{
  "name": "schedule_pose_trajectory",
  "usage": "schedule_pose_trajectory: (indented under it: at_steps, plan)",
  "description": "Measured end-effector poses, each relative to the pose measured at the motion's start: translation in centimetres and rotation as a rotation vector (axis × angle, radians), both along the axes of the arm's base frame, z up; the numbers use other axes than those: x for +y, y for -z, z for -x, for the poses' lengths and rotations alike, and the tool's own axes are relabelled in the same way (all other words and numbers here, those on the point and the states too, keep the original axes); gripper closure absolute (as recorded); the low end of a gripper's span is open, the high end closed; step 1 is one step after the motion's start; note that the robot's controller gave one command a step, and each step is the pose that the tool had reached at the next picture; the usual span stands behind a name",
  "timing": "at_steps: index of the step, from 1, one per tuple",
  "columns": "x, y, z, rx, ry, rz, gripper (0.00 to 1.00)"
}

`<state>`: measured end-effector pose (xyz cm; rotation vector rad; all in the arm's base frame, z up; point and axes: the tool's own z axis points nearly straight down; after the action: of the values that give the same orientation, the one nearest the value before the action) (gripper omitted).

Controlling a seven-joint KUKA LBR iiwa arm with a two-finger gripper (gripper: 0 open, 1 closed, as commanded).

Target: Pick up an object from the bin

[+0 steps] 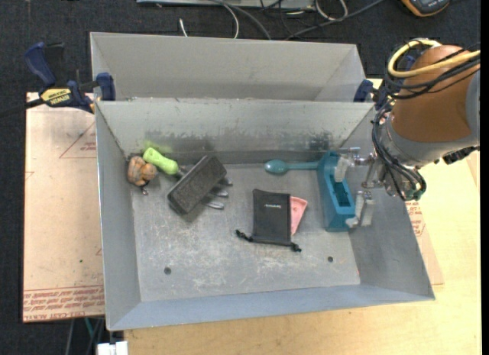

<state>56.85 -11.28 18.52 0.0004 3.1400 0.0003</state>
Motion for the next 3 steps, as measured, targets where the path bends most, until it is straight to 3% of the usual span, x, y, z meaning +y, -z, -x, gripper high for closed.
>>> schedule_pose_trajectory:
  at_steps: [1,2,3]
  plan:
    - [1.7,4.7,0.8,-0.003,-0.105,0.001,0.00]
    - [7.2,7.2,0.6,-0.008,-0.203,0.002,0.00]
    - [6.5,6.2,-4.1,-0.004,-0.213,0.001,0.00]
